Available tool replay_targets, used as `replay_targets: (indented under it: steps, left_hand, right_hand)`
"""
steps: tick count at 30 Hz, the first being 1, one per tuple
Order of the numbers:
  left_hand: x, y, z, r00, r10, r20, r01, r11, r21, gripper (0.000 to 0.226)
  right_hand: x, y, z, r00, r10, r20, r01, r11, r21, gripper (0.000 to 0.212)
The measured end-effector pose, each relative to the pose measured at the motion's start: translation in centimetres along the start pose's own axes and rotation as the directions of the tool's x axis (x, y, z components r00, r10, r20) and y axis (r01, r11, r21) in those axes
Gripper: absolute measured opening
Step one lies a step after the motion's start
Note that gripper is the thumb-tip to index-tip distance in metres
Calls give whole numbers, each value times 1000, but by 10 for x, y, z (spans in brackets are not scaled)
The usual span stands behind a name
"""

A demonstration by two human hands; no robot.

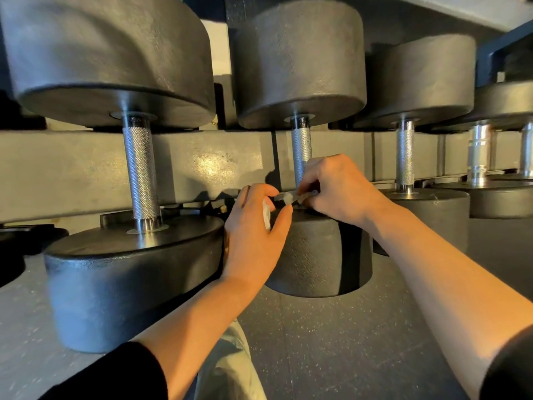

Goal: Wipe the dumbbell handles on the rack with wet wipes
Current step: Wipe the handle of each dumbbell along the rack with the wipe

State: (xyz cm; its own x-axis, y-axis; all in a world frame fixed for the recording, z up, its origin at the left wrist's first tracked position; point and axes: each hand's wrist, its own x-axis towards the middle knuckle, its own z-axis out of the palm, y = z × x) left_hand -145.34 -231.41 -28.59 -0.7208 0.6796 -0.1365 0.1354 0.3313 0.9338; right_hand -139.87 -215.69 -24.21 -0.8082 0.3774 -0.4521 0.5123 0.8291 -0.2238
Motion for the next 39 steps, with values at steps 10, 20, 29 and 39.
replay_targets:
  steps: [10,20,29,39]
  left_hand:
    - [-2,2,-2,999,-33,22,34,999,-27,24]
    - [-2,2,-3,1000,0,7,0,1000,1,23]
    - [4,11,-2,999,-43,6,43,994,104,23]
    - [11,47,51,952,-99,-290,144,980,139,9]
  right_hand:
    - [32,-13,-7,883,-88,-460,14,986,-163,25]
    - [-7,-13,-4,998,57,-41,-53,995,79,14]
    - [8,25,-17,882,204,-424,-47,934,353,19]
    - [34,49,-3,841,77,-535,225,850,476,16]
